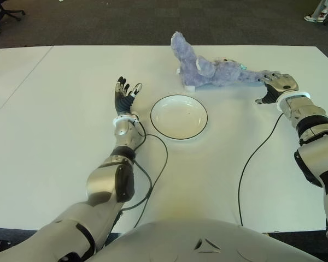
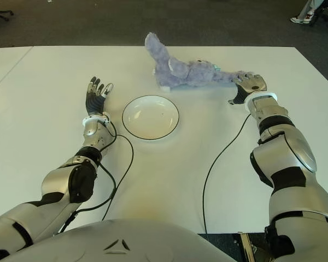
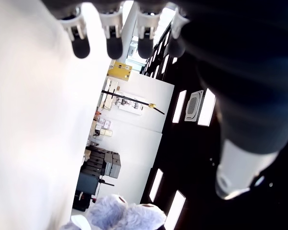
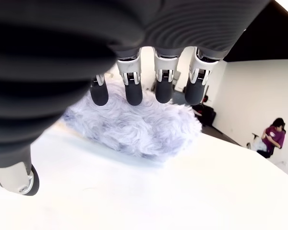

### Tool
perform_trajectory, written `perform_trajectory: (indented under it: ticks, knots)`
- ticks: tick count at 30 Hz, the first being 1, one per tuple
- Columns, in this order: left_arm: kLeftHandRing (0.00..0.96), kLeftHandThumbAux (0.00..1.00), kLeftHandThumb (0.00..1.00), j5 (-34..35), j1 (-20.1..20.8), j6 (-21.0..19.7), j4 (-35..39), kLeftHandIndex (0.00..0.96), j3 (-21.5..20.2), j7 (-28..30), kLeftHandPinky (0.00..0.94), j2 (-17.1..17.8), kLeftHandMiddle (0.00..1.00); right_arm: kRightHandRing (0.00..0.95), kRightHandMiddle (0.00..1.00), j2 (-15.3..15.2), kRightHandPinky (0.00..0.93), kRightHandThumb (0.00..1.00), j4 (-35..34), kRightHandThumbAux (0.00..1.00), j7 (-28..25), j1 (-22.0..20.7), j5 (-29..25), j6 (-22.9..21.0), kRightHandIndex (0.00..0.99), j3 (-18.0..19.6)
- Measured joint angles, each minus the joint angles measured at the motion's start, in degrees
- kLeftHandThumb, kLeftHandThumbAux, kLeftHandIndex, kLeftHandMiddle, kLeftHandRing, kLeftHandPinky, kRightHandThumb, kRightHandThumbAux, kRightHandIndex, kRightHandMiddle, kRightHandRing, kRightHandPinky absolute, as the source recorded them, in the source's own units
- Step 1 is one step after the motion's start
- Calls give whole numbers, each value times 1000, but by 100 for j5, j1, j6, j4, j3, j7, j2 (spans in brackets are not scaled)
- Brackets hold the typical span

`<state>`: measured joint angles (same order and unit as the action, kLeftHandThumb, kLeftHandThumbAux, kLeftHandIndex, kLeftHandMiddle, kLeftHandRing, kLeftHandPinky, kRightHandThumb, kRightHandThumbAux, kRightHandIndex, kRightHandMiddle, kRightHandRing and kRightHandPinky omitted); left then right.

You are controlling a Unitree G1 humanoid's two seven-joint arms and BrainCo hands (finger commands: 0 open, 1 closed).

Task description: Put the doll into the plate.

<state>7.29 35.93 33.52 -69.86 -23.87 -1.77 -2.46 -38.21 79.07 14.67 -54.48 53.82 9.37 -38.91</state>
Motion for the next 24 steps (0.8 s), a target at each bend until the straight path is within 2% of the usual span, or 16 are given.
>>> perform_trajectory:
  ticks: [5, 24]
  knots:
    - [50, 690, 0, 0, 1, -10, 0, 60, 1, 0, 46, 1, 60, 0, 0, -6, 0, 294, 0, 540, -36, -31, -10, -50, 0, 3]
    - [38, 652, 0, 9, 1, -12, 0, 69, -39, 77, 34, 0, 54, 0, 0, -125, 0, 289, -1, 538, -73, -447, -81, -165, 0, 126]
